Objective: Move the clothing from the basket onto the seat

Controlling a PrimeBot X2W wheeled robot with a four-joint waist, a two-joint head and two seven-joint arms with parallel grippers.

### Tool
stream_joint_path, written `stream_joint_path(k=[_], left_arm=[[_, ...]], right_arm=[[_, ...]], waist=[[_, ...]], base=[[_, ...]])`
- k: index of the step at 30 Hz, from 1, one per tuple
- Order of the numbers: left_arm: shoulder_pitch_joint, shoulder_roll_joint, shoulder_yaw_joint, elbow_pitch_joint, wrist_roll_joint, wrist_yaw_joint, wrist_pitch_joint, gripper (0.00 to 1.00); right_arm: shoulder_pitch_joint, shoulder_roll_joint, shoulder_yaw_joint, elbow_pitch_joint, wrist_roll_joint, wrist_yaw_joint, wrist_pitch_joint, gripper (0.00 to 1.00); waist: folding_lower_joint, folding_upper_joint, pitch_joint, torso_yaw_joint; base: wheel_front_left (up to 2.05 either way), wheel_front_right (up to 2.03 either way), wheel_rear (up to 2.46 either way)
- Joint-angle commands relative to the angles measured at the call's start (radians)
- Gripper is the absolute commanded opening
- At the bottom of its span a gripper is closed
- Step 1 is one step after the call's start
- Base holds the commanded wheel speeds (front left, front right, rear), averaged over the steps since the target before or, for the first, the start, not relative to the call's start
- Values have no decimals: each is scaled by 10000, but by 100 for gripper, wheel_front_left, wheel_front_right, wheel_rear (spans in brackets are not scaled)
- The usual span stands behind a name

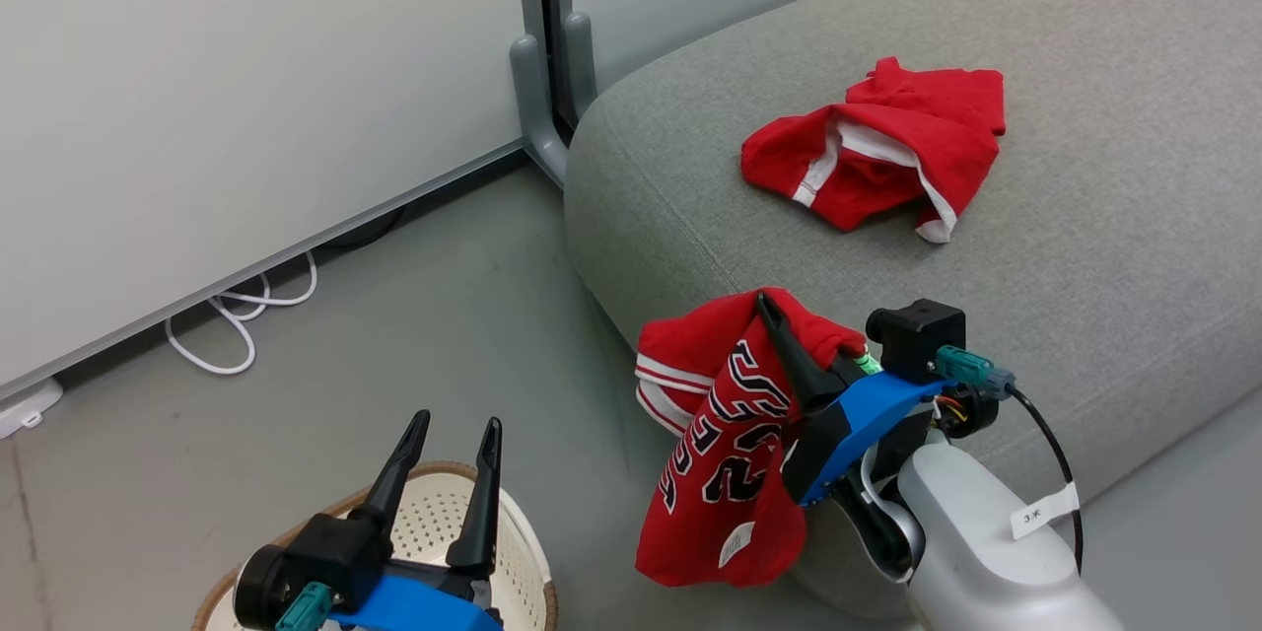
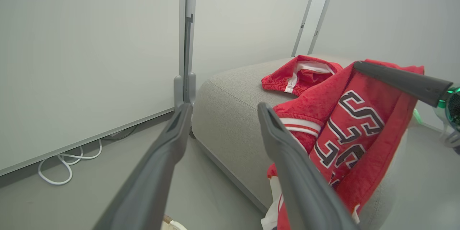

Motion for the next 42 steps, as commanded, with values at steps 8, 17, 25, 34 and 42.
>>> stream_joint_path(k=[8, 17, 25, 34, 42], left_arm=[[-178, 90, -78, 4, -37, -11, -26, 100], [-251, 193, -39, -80, 11, -11, -26, 100], [-566, 389, -94, -271, 121, -11, -26, 100], [-1392, 871, -497, -759, 278, -11, -26, 100], [-2216, 1307, -838, -1059, 352, -11, -26, 100]], right_arm=[[174, 23, -71, -47, -7, 1, -37, 0], [-327, 53, -130, -84, 74, 1, 61, 0], [-1829, -361, -646, -15, 74, 1, 656, 0], [-4560, -1615, -2627, -267, -538, 3, 1657, 0], [-6163, -2914, -4777, -691, -1208, 1, 2046, 0]], waist=[[0, -1, 30, -389], [0, -1, 247, -415], [0, -1, 812, -284], [0, -1, 2160, 233], [0, -1, 3483, 713]], base=[[0, 0, 0], [0, 0, 0], [0, 0, 0], [0, 0, 0], [0, 0, 0]])
